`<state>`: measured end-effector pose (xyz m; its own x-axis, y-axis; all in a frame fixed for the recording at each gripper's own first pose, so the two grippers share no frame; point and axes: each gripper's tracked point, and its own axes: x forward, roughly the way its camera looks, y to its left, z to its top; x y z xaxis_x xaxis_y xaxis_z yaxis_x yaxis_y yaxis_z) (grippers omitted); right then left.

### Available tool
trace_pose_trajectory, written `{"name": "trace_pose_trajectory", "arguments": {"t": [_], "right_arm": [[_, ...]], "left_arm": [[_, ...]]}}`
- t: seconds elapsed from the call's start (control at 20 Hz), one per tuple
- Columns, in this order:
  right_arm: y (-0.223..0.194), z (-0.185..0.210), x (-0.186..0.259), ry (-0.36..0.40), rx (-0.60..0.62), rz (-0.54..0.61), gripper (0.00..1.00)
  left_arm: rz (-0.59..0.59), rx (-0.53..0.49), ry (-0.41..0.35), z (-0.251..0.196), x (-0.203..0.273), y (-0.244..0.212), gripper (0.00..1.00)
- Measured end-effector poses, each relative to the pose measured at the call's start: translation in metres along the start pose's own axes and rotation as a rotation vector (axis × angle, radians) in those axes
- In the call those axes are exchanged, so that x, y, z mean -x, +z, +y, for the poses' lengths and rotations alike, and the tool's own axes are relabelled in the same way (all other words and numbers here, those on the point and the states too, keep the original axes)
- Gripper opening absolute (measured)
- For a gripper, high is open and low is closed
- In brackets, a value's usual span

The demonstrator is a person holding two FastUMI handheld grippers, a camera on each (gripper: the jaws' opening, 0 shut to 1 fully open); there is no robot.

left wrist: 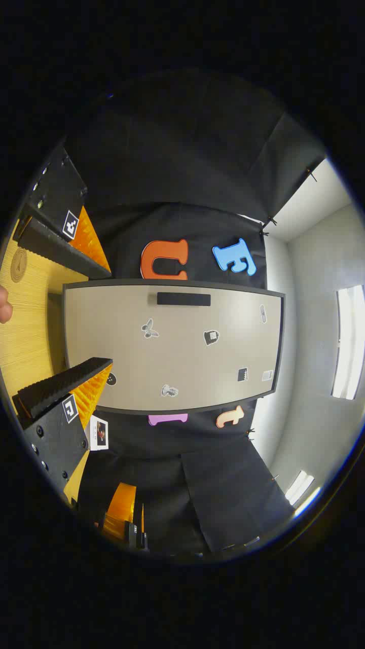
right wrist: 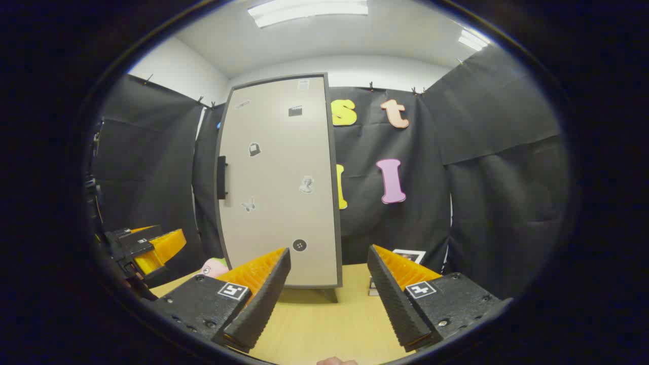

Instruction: Open the cabinet door with the right hand, grasp the bottle in the cabinet with the left hand and place it on the coaster, then close the cabinet door with the right hand.

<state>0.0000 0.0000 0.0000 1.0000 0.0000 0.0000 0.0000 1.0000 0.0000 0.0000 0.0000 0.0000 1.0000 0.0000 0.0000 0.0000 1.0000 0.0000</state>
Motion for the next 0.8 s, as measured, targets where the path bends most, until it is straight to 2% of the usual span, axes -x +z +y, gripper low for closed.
{"name": "trace_pose_trajectory", "arguments": {"t": [0.15,0.3,0.35,0.45,0.8], "right_arm": [[-0.002,0.004,0.002,0.005,-0.003,0.007,0.98],[-0.001,0.009,0.002,0.014,-0.001,0.011,0.98],[0.001,0.008,0.003,0.013,0.000,0.006,0.95],[0.003,0.009,0.005,0.012,0.004,-0.003,0.98],[0.005,0.013,0.007,0.021,0.007,-0.005,0.98]], "left_arm": [[-0.007,0.002,0.030,0.007,0.001,0.003,0.95],[-0.016,0.009,0.017,0.004,0.004,0.006,0.95],[-0.015,0.006,0.019,0.007,0.004,0.006,0.95],[-0.011,0.000,0.019,0.008,0.005,0.004,0.95],[-0.019,-0.004,0.008,0.004,0.008,0.009,0.95]]}}
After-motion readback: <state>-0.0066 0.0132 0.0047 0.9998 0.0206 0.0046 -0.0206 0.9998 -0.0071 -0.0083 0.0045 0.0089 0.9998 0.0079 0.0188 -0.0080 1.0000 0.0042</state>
